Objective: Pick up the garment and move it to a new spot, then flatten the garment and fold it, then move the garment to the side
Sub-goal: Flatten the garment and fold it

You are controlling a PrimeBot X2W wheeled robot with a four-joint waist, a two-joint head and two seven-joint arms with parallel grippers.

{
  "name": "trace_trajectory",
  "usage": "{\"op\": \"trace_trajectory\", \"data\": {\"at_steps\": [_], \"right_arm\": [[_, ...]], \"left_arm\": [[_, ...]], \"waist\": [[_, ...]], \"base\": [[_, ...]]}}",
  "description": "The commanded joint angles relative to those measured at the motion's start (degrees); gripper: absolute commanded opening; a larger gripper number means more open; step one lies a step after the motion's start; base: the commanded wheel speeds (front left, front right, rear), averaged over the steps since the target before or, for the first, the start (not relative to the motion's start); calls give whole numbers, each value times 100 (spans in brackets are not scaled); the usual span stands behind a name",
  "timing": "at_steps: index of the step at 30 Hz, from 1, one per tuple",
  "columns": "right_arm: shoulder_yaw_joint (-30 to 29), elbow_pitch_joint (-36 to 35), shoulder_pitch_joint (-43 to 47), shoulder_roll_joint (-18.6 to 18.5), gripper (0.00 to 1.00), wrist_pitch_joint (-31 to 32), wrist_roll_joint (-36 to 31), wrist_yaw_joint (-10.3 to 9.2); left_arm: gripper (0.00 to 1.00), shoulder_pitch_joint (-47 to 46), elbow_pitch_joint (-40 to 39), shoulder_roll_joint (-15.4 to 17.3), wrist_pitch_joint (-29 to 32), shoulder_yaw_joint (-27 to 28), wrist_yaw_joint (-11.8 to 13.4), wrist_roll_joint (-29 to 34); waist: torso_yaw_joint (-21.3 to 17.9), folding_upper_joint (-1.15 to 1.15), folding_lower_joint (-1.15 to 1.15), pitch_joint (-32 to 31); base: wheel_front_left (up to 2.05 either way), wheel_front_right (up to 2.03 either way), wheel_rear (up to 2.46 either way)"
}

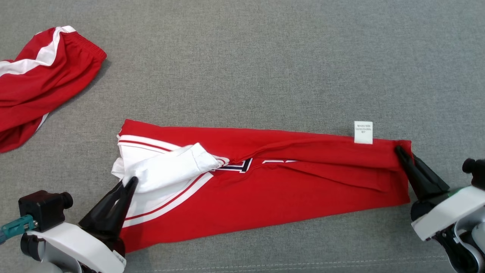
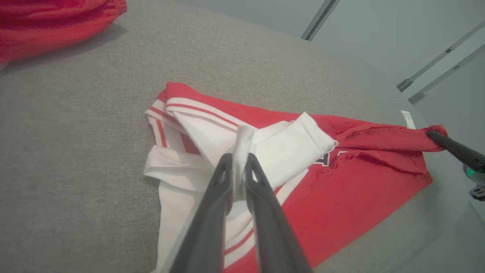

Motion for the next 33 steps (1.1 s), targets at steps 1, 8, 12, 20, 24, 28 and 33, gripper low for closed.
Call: {"op": "trace_trajectory", "data": {"at_steps": [1, 8, 12, 20, 24, 28, 33], "right_arm": [[-13, -111, 323, -215, 100, -163, -204, 0], [-180, -61, 856, -144, 100, -333, -605, 0], [-366, -82, 1061, -86, 100, -373, -669, 0], [-1539, -155, 1303, 566, 100, -386, -1198, 0], [-2071, -148, 1235, 1026, 100, -387, -1828, 0], [-2395, -106, 1123, 1468, 100, -358, -2523, 0], [-2577, -121, 1302, 1906, 100, -79, -3210, 0]], "left_arm": [[100, -1, 4, 185, -82, 272, 33, -81], [100, 171, 281, 133, -130, 336, 124, -42], [100, 194, 333, 139, -164, 447, 333, 202], [100, 313, 118, -68, -196, 1145, 1029, 1071], [100, 520, -67, -305, -198, 1612, 1275, 1661], [100, 800, -151, -568, -198, 1939, 1426, 2113], [100, 1286, -103, -932, -199, 2089, 1412, 2447]], "waist": [[0, 0, 0, -26], [-9, 0, 0, -161], [6, 0, 0, -260], [43, 0, 0, -573], [51, 0, 0, -829], [37, 0, 0, -1141], [73, 0, 0, -1536]], "base": [[0, 0, 0], [0, 0, 0], [0, 0, 0], [0, 0, 0], [0, 0, 0], [0, 0, 0], [0, 0, 0]]}}
